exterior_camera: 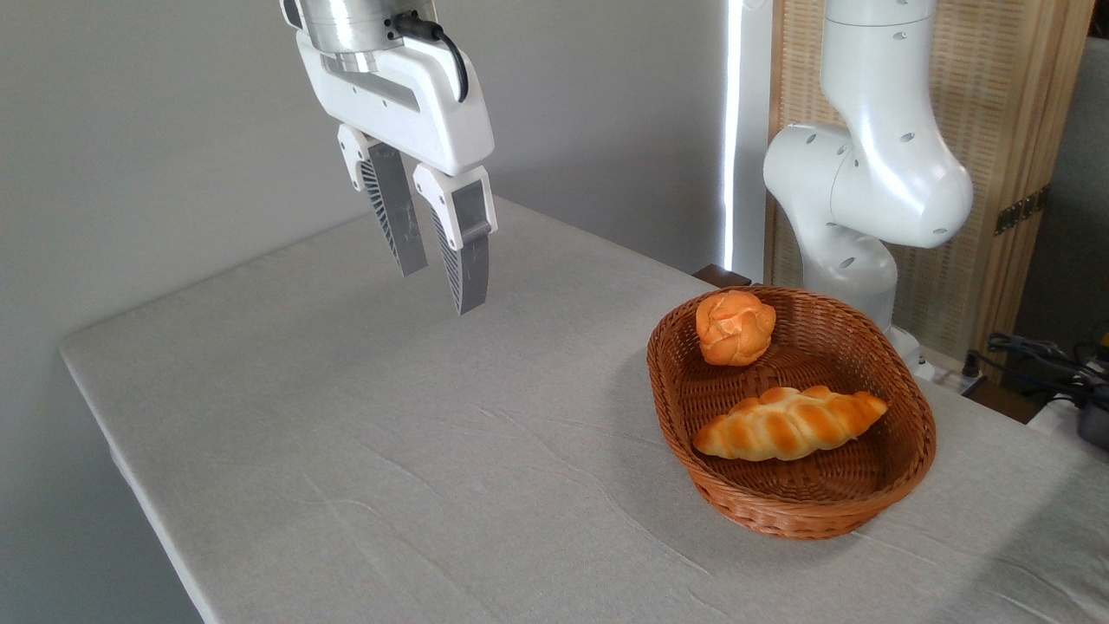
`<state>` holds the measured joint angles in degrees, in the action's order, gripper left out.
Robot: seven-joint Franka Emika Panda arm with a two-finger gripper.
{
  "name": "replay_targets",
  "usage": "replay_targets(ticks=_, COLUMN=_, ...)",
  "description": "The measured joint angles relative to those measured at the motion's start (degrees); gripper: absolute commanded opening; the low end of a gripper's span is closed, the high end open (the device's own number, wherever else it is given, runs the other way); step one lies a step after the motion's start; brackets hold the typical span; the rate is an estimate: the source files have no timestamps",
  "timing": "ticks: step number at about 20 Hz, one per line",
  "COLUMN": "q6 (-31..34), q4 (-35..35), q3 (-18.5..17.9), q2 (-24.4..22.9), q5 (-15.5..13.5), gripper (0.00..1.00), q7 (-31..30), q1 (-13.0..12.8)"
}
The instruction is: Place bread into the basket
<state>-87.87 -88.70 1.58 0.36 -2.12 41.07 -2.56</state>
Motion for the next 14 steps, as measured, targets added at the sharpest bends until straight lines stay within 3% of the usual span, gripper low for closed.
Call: replay_targets(ticks=14, q6=-0.36, q4=0.13, q3=0.00, q2=0.05, q5=0.09, gripper=1.00, q7=-0.65, q1=0.02)
